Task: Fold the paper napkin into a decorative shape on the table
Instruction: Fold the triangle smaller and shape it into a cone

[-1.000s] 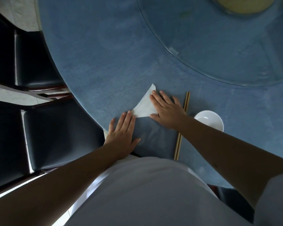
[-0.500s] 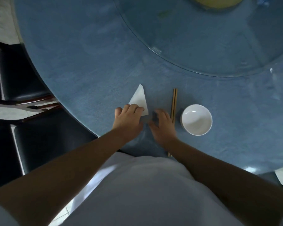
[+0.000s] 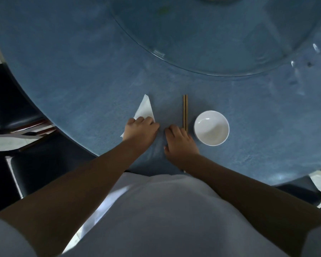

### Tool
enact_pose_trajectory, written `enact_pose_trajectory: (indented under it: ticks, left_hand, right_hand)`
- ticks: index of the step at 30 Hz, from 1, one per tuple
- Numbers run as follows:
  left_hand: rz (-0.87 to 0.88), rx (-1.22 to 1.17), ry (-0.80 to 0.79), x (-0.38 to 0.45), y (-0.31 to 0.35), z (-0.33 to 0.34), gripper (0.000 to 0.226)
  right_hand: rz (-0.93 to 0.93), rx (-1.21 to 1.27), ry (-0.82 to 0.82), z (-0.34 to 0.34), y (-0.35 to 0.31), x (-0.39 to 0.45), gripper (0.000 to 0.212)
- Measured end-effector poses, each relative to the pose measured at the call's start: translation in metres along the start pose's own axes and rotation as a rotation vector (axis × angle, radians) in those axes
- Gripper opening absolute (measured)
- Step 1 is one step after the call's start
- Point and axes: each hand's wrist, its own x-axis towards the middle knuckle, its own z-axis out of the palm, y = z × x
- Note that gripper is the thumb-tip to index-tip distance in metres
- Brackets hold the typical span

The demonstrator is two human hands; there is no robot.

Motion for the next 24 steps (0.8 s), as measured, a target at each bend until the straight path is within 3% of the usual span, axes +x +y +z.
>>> enact_pose_trajectory:
  ticks: [7, 12, 18, 20, 24]
  left_hand:
    - [-0.044, -0.086, -0.048, 0.008, -0.003, 0.001, 0.027]
    - [-0.275, -0.373, -0.037, 0.007, -0.005, -0.005, 0.022]
    - [-0.701, -1.07, 0.113, -0.001, -0.009, -0.032, 0.015]
    - [-0.808, -1.263, 0.135, -0.003, -0.011, -0.04, 0.019]
    - [-0.986, -1.933, 0.158, -0.013, -0.011, -0.053, 0.016]
  right_hand:
    - [-0.038, -0.036, -0.016, -0.003, 0.002, 0.004, 0.042]
    - [-0.043, 0.005, -0.066, -0.008, 0.002, 0.009, 0.044]
    - [0.093, 0.583, -0.052, -0.02, -0.012, 0.029, 0.042]
    - [0.24, 0.853, -0.021, -0.024, -0.022, 0.035, 0.041]
    - [0.372, 1.479, 0.002, -0.03, -0.038, 0.043, 0.037]
